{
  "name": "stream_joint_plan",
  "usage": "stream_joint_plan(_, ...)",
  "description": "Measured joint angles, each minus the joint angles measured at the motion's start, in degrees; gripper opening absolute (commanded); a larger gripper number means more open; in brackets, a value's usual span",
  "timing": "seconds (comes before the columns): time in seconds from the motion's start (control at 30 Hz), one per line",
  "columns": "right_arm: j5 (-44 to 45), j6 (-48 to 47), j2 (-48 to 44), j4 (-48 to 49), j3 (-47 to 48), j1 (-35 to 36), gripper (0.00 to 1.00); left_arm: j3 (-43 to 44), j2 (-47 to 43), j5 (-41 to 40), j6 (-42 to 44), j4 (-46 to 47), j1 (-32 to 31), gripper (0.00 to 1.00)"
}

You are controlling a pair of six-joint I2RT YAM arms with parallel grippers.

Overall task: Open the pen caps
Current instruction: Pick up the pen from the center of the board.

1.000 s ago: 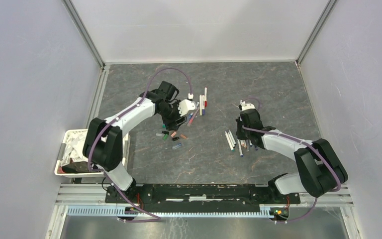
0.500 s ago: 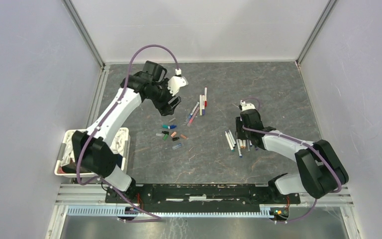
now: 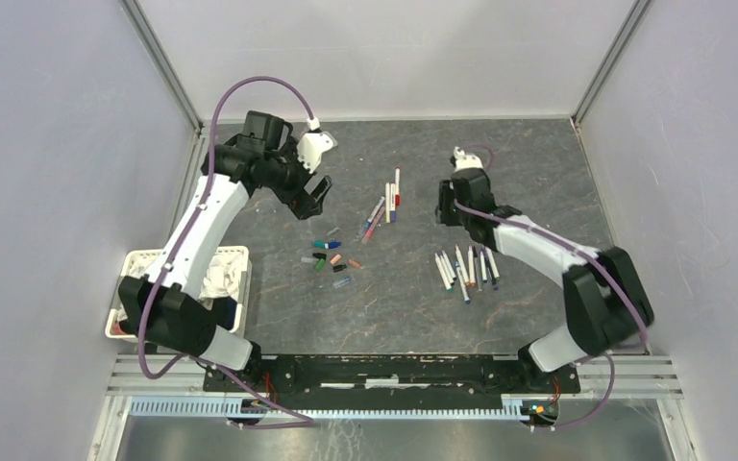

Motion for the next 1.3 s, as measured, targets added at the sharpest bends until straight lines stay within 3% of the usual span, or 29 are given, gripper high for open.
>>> stream_joint_plan(0.37, 0.98, -0.09, 27.56, -0.52, 25.99, 2.71, 0.42, -4.50, -8.37, -1.77, -3.04, 4.39, 0.15, 1.00)
stream_joint_plan(0.9, 3.37, -0.52, 48.37, -3.91, 51.30, 2.71, 0.42, -13.92, -10.80, 3.08, -3.39, 5.14, 0.31, 1.00)
stream_joint_plan(1.03, 5.53, -1.20, 50.38, -4.83, 52.46, 2.71, 0.38, -14.43, -11.52, 3.13, -3.39, 5.27, 0.31, 1.00)
stream_joint_plan(1.3, 7.50, -1.90, 50.80, -5.31, 52.94, 2.69, 0.15, -15.21, -11.56, 3.19, -3.39, 5.62, 0.31, 1.00)
